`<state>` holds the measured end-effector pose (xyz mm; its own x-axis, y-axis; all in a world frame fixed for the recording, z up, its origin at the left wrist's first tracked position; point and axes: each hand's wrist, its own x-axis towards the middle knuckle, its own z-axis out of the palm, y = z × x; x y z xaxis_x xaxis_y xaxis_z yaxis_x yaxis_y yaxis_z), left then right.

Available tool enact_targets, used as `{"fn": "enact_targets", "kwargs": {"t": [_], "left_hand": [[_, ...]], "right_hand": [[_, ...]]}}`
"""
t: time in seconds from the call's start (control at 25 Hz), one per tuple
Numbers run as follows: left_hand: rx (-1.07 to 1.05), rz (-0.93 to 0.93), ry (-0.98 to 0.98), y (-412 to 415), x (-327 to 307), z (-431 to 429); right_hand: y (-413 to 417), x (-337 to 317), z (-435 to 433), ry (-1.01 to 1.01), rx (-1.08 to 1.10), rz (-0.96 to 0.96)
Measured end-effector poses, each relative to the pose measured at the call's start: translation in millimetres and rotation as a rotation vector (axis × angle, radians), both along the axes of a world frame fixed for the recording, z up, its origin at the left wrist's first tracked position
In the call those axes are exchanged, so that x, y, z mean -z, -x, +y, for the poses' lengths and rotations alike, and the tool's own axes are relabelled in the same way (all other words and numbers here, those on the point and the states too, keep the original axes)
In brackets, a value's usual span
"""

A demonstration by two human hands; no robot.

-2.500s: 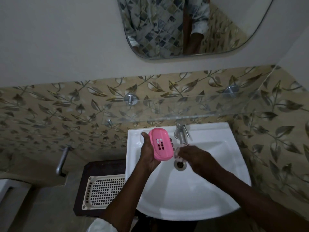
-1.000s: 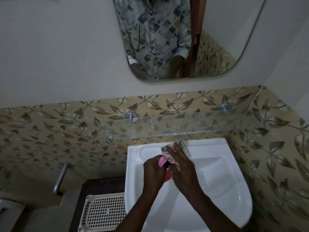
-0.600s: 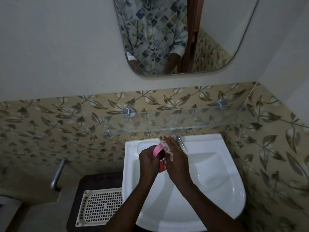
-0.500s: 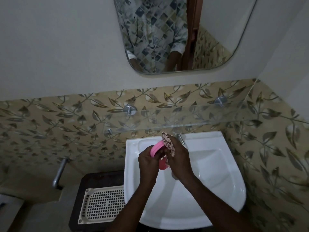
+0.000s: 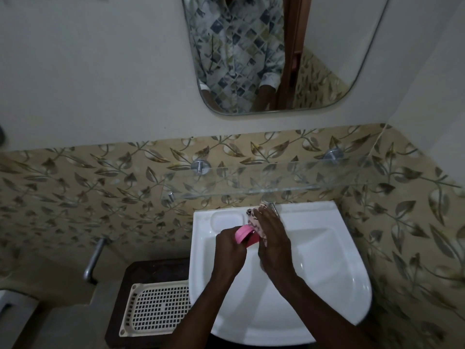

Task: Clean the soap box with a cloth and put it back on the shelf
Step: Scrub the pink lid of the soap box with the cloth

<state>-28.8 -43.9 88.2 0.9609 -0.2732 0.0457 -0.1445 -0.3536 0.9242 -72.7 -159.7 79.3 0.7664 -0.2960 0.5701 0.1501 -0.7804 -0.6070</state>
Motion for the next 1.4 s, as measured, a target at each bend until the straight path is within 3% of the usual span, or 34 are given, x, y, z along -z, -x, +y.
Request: {"fn": "enact_targets", "kwargs": {"t": [0.08, 0.2, 0.36, 0.48, 0.56, 0.64, 0.84, 1.0, 1.16, 1.2, 1.32, 1.4], "left_hand": [[-0.018, 0.005, 0.052, 0.3, 4.7, -1.2], [-0.032, -0.037, 0.017, 1.4, 7.1, 0.2], [-0.022, -0.004, 0.034, -2.2, 16.1, 3.0], [-0.022, 0.015, 0.189, 11.0, 13.6, 3.3], [0.005, 0.076, 0.262, 15.8, 13.2, 5.2], [0.118, 0.174, 0.147, 15.3, 3.7, 5.7], [0.310, 0.467, -0.034, -10.7, -27.0, 1.3], [0.320, 0.366, -0.012, -11.9, -24.2, 2.9], [0.093, 0.151, 0.159, 0.3, -11.2, -4.7], [0.044, 0.131, 0.188, -1.1, -8.0, -6.7], [0.046, 0.086, 0.143, -6.1, -2.2, -9.4], [0.061, 0.051, 0.173, -4.7, 0.8, -7.4]], "right_hand": [[3.2, 2.3, 4.9, 0.084, -0.120, -0.025], [-1.2, -1.7, 1.2, -0.109, -0.033, 0.080], [4.8, 5.7, -0.2, 0.044, -0.170, 0.062], [-5.1, -5.4, -14.9, -0.266, -0.019, 0.143], [-14.2, -10.0, -19.8, -0.313, -0.052, 0.164], [-15.7, -13.7, -21.1, -0.255, -0.062, 0.148], [-5.2, -7.0, -21.7, 0.163, -0.098, 0.064], [-1.7, -4.0, -22.1, 0.199, -0.095, 0.028], [-3.9, -4.5, -15.2, -0.317, 0.044, 0.163], [-3.0, -9.1, -8.9, -0.354, 0.064, 0.172], [-2.9, -9.7, -4.5, -0.084, -0.016, 0.069], [-9.8, -19.7, -10.7, -0.171, 0.003, 0.151]]}}
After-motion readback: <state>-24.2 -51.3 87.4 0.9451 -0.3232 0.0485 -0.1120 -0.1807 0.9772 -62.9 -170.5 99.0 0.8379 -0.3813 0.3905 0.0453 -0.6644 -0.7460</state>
